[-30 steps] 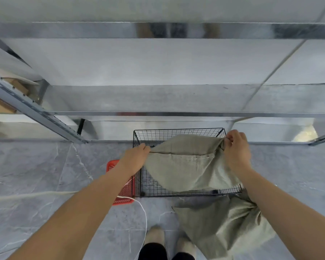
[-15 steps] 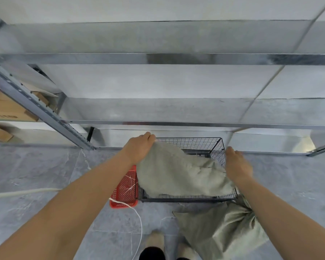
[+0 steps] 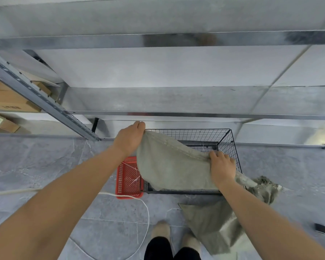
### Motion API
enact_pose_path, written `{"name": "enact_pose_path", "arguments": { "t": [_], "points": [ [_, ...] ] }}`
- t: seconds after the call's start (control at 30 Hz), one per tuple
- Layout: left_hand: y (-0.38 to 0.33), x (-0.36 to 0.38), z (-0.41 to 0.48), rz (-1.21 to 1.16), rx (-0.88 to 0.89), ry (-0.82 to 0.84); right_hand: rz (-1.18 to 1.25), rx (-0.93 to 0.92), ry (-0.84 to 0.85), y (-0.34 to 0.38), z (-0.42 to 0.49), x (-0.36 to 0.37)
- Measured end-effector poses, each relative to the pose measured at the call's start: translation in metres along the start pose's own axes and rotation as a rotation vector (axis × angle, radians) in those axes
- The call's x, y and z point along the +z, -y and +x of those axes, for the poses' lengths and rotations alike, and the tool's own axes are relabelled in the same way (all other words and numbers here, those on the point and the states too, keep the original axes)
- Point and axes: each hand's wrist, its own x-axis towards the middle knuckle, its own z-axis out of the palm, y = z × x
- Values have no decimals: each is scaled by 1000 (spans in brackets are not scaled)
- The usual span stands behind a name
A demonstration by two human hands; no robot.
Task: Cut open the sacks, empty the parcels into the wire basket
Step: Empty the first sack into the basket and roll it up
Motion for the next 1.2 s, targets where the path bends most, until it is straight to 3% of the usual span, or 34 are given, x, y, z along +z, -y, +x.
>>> {"name": "enact_pose_path", "arguments": {
  "t": [0.07,0.17,0.3,0.4,0.5,0.63,0.73,0.83,0.97,1.07,1.2],
  "points": [
    [8,-3,-2,13,-8,3,153,54,-12,-5,4,-14],
    [22,-15,-6,54,-34,-8,295,36,-169,-7,9,-48],
    [30,-41,-22,38,-11,-219,390,25,-329,-4,2,-96],
    [23,-65,-34,187,7,-169,337,23,-263,-6,-1,-136],
    [26,-95,-35,126,-9,-343,419,-24,-440,-14,-5,-178],
    [17,-128,-36,102,-60,-235,280,-63,-389,-21,-18,-226],
    [11,-153,-34,64,-141,-250,367,-40,-517,-26,-22,-262],
    [5,-169,-40,228,-80,-166,220,-67,-343,-30,-32,-273],
    [-1,-197,-45,181,-84,-273,313,-42,-527,-39,-44,-302],
    [-10,-222,-50,295,30,-218,219,-76,-456,-42,-52,-320],
    [-4,-250,-47,242,-11,-370,263,-85,-585,-45,-63,-346]
  ]
}}
